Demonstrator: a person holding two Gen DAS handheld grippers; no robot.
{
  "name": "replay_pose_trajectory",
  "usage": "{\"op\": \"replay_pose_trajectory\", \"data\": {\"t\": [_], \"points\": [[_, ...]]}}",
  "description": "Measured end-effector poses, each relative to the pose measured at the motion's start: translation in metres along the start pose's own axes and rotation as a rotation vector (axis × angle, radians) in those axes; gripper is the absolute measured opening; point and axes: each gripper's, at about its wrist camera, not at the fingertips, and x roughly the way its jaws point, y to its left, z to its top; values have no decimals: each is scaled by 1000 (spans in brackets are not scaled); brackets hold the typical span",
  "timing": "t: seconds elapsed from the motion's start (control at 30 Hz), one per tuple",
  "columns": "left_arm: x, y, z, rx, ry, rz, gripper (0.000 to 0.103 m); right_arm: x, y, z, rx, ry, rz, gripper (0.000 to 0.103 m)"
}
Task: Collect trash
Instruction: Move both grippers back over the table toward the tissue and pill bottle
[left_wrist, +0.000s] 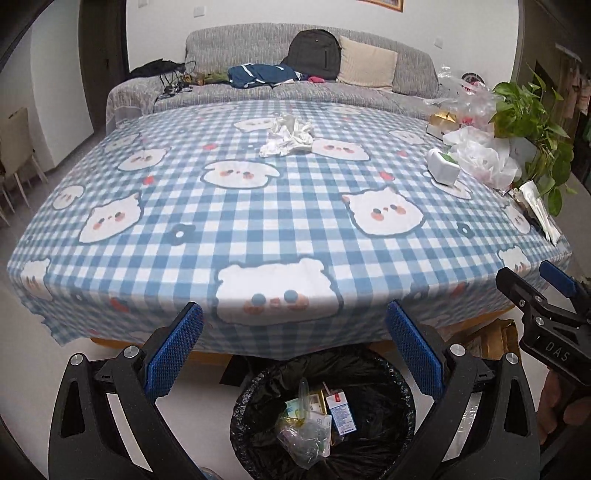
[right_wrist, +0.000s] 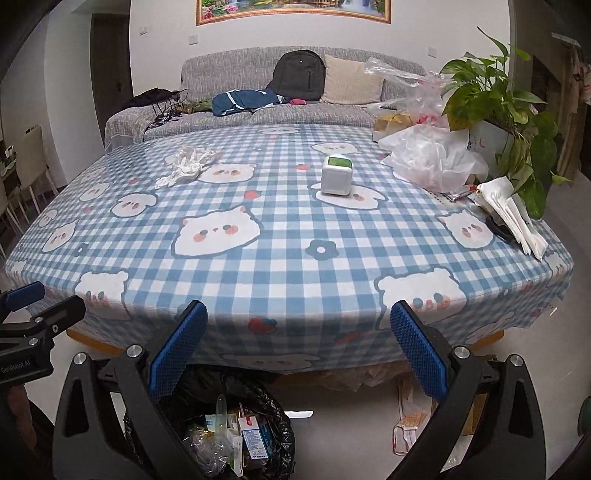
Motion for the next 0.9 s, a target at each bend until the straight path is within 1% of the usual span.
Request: {"op": "replay_pose_trajectory", "data": {"t": [0.17, 0.3, 0.4, 0.63, 0.8, 0.9], "points": [[2, -2, 22, 19, -16, 6, 97, 5, 1, 20, -10, -8, -7, 95], [8, -2, 42, 19, -18, -4, 97, 14, 2, 34, -18, -5, -9, 95], [13, -3, 55, 30, -29, 6, 97, 21, 1, 44, -24, -7, -17, 95], [36, -1, 81, 29, -22, 9, 97, 45, -2, 60, -18, 10, -25, 95], [52, -2, 101, 33, -30, 26, 97, 60, -7, 76, -29, 10, -44, 95], [65, 0, 115, 33, -30, 36, 97, 70, -16, 85, -14, 10, -48, 95]]}}
